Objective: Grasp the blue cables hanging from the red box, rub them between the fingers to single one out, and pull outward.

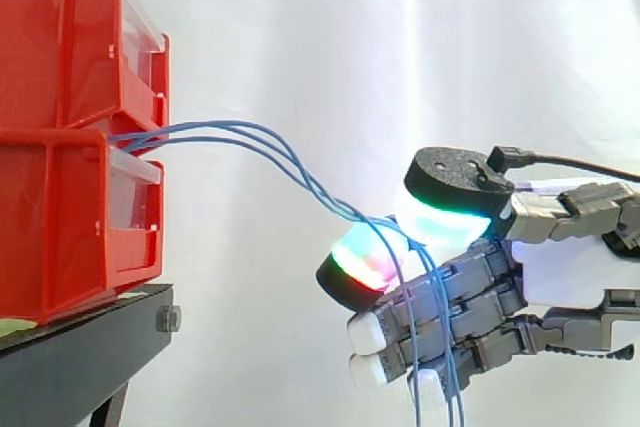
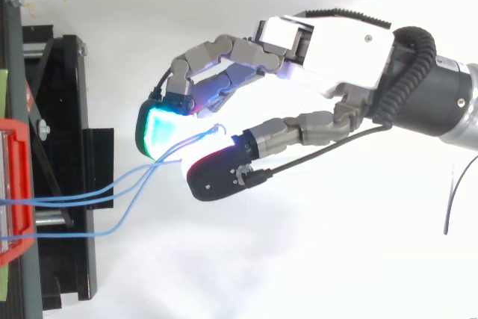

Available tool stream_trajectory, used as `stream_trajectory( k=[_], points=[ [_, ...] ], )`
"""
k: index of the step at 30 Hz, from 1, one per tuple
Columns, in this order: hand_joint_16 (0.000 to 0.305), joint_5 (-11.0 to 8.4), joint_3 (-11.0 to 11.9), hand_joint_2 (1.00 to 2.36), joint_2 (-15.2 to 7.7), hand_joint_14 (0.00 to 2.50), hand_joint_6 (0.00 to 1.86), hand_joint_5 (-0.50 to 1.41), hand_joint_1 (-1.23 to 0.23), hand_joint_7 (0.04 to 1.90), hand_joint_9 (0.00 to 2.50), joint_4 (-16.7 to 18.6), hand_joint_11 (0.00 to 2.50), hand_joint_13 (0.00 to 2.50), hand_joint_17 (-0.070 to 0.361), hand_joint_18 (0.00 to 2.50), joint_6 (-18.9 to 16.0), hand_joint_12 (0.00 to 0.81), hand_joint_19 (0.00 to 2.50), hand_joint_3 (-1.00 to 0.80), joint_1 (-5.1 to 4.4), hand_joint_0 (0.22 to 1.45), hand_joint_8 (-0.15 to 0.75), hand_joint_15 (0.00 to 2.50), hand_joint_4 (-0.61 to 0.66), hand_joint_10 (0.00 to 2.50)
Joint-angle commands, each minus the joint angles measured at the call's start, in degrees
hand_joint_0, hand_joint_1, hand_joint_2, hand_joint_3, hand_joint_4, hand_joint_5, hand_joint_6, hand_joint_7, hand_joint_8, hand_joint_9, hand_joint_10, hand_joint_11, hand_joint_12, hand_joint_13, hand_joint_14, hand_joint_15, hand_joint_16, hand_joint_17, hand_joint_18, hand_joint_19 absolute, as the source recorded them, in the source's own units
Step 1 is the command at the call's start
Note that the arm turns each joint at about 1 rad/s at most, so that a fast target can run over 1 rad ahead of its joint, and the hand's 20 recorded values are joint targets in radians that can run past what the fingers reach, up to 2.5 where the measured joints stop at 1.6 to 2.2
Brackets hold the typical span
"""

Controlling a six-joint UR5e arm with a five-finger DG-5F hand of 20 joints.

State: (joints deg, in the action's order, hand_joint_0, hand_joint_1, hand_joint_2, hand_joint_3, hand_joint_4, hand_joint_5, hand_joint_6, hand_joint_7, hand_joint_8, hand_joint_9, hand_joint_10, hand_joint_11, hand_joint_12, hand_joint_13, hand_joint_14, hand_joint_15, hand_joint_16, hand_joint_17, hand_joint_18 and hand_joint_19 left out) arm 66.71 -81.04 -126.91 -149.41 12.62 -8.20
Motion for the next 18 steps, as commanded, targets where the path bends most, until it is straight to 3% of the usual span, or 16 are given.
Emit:
stream_trajectory(
  k=[1,10,18],
  points=[
    [0.041,0.00,0.0,1.01,0.0,0.01,0.81,-0.18,-0.63,0.93,0.76,0.0,0.29,0.74,0.092,0.73,0.0,0.321,0.47,-0.41,-0.06,0.59,0.247,0.26,0.23,0.01],
    [0.040,0.00,0.0,1.01,0.0,0.01,0.76,-0.16,-0.61,0.98,0.77,0.0,0.29,0.73,0.091,0.73,0.0,0.324,0.47,-0.36,-0.06,0.61,0.246,0.27,0.24,0.01],
    [0.040,0.00,0.1,1.01,0.0,0.01,0.76,-0.17,-0.75,0.98,0.76,0.0,0.30,0.73,0.091,0.73,0.0,0.322,0.46,-0.30,0.03,0.65,0.245,0.26,0.22,0.01]
  ],
)
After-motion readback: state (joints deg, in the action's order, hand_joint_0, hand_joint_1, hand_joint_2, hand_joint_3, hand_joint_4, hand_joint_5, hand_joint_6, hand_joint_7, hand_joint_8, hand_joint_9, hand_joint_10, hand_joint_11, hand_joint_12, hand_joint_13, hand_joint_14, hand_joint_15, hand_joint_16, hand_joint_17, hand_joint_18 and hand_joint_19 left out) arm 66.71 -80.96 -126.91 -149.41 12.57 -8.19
